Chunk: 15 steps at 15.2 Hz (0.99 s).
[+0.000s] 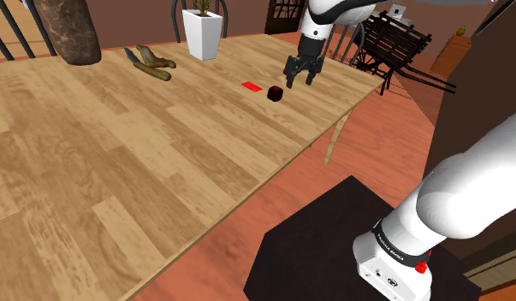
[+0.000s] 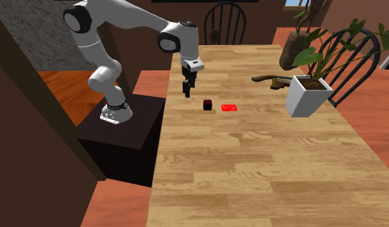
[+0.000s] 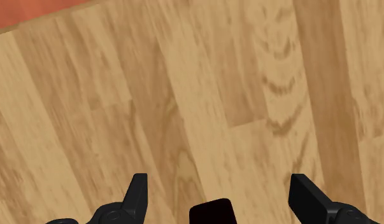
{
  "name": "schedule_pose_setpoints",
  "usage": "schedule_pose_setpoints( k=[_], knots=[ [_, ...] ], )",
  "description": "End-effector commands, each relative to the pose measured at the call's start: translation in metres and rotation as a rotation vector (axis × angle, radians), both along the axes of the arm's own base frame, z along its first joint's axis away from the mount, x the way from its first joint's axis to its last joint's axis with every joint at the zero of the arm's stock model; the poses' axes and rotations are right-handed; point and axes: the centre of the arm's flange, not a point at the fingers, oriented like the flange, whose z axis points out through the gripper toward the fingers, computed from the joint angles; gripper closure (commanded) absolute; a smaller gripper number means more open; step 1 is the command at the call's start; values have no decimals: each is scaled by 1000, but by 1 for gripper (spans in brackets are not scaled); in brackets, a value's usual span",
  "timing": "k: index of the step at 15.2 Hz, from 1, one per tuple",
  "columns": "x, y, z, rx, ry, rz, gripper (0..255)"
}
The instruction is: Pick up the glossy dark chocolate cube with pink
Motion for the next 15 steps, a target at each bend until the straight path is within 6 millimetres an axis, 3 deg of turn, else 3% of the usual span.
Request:
schedule_pose_setpoints(
  k=[1, 5, 13, 15],
  knots=[
    [24, 1, -13, 4, -8, 7, 0],
    [70, -1, -35, 11, -23, 19, 0],
    [73, -1, -76, 12, -24, 20, 0],
    [73, -1, -76, 12, -24, 20, 0]
  ],
)
